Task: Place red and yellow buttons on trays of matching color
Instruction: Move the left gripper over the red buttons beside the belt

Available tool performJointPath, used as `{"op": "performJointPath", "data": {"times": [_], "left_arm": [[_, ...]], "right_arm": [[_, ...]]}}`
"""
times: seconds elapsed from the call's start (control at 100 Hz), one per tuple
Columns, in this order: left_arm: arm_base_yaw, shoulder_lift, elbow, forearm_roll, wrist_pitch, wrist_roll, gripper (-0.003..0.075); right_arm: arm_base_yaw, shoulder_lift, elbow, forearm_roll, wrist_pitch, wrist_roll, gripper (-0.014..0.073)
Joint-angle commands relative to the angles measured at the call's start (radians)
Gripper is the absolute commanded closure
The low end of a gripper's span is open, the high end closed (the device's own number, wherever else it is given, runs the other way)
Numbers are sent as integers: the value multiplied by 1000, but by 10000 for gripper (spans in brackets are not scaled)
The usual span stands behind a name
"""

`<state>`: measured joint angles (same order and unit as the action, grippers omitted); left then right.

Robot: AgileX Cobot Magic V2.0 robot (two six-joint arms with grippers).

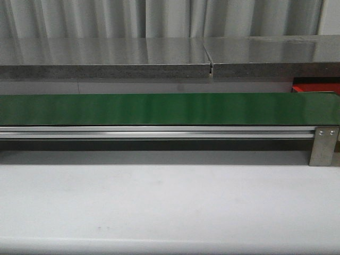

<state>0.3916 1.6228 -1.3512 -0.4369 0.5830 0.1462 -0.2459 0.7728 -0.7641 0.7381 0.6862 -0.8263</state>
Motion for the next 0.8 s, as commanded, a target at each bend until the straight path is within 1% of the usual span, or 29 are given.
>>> {"op": "performJointPath", "data": {"times": [0.0,0.13,0.27,0.55,0.79], "left_arm": [[17,63,-111,-55,1,-12,69],[26,188,-209,-59,60,-12,69],[26,271,-258,-65,78,-31,69],[28,350,-267,-65,51,-49,69],[39,370,-267,-66,14,-84,69]], "right_arm": [[0,-9,-26,23,-40,-7,701],[0,-9,-26,23,-40,-7,701],[0,-9,-26,23,-40,-7,701],[0,-9,-26,23,-40,-7,701],[0,-9,-26,23,-40,-7,701]]}}
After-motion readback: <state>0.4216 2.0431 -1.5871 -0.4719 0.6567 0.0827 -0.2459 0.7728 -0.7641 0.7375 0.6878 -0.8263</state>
